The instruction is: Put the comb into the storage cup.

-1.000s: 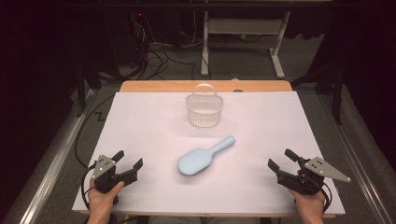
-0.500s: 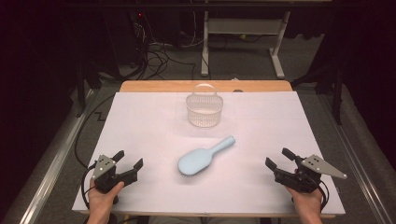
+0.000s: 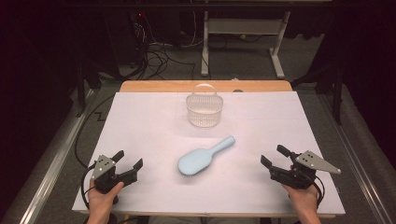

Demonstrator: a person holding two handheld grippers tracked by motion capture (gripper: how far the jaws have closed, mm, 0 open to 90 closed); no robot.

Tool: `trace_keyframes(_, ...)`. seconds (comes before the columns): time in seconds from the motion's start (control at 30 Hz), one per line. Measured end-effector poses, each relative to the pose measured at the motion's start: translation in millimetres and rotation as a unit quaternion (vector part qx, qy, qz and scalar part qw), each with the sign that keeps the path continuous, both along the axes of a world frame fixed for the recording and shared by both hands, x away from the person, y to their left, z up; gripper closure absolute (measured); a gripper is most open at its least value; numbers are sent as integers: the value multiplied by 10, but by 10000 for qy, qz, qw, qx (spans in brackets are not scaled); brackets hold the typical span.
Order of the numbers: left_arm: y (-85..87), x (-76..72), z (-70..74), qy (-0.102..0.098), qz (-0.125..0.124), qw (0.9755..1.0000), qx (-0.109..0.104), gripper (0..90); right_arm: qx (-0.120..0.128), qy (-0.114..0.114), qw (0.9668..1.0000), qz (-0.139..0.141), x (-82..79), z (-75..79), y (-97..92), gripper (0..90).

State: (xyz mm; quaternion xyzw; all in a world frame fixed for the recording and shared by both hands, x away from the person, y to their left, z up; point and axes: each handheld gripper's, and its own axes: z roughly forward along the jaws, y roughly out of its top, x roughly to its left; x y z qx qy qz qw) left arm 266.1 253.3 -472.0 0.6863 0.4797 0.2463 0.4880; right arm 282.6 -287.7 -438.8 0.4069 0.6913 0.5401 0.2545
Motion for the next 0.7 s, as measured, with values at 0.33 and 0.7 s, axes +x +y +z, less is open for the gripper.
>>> trace_keyframes(0.33, 5, 0, -8, 27, -1, 10000, -12, 197, 74, -52, 9998, 165, 104, 45, 192, 247)
trace_keyframes(0.7, 5, 3, -11, 30, -5, 10000, -31, 197, 117, -82, 9993, 335, 212, 46, 394, 246)
